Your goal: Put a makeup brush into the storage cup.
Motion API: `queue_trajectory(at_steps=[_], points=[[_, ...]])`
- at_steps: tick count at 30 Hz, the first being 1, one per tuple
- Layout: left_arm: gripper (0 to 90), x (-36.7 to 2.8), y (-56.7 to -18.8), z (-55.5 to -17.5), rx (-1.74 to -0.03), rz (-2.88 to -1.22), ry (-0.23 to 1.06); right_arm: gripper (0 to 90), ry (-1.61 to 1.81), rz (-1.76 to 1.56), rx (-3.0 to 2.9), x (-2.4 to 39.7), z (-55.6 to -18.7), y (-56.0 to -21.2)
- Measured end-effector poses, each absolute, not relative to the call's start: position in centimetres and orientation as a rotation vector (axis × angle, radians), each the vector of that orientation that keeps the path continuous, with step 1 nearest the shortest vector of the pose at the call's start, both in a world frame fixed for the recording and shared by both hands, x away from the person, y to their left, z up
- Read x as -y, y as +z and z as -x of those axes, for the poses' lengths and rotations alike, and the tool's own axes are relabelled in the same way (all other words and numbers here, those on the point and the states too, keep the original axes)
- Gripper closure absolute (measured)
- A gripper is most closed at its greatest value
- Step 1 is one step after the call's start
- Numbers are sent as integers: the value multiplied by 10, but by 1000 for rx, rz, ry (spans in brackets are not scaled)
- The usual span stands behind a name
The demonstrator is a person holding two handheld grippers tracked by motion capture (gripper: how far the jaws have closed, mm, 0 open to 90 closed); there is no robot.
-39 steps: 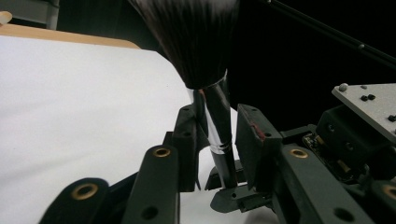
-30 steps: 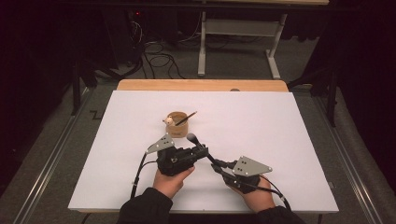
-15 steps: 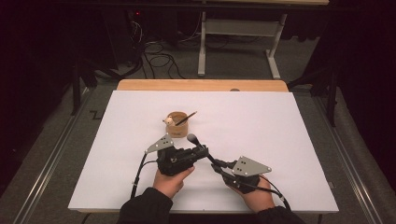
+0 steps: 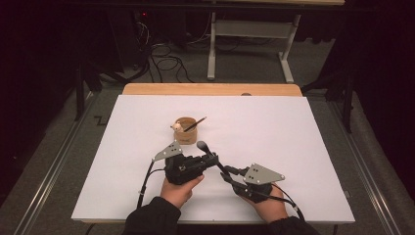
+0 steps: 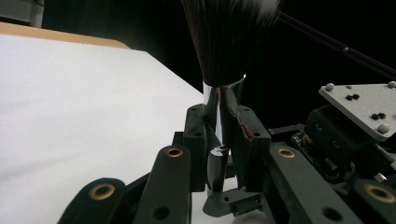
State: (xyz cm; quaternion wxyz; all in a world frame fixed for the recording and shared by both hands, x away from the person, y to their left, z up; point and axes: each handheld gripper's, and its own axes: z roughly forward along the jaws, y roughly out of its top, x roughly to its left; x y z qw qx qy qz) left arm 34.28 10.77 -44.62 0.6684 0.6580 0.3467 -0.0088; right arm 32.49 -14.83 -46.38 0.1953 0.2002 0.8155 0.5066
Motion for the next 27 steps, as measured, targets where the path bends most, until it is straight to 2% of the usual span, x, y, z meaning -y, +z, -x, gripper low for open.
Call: queue_trajectory(at_steps=[10,27], points=[[773,-111,-444,-342,-795,-1480,19,571,1451,-574,-2292,148,-326,-463],[773,-121,-438,-336,-838,-1534,165,449,1470,-592,-2313,156,-326,-459]])
